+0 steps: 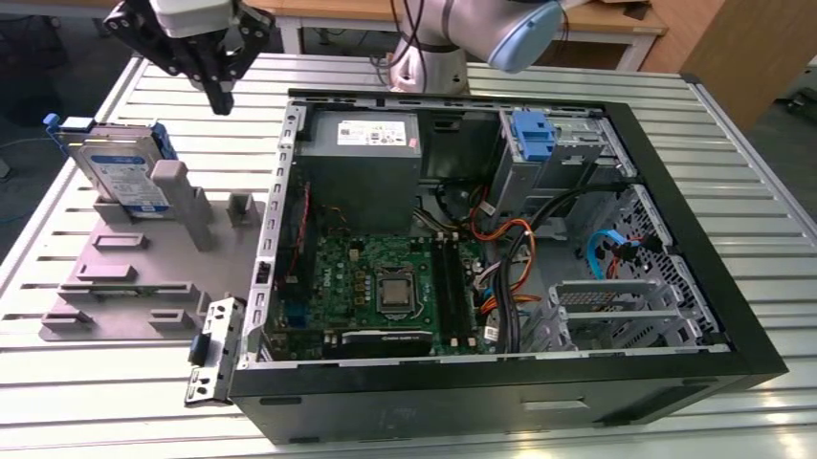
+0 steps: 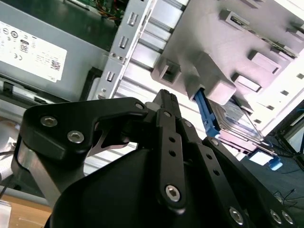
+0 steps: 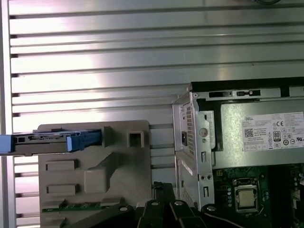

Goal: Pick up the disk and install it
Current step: 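Reach for the disk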

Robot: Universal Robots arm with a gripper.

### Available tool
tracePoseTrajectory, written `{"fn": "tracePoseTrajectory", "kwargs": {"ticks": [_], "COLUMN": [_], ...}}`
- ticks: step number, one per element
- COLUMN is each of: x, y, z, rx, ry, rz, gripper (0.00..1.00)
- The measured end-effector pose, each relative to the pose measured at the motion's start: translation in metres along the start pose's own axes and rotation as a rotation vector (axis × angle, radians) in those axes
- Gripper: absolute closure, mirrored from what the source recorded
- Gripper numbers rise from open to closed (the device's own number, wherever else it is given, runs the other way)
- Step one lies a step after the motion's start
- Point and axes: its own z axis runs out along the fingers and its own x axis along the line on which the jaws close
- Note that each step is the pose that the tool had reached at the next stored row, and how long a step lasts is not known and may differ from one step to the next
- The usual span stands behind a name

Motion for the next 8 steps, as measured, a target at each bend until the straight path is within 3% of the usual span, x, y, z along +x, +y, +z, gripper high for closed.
{"fn": "tracePoseTrajectory", "kwargs": {"ticks": [8], "x": [0.0255], "y": [-0.0020], "z": [0.0012], "rx": [-0.0001], "ry": [-0.0001], "rz": [0.000], "gripper": [0.89]}}
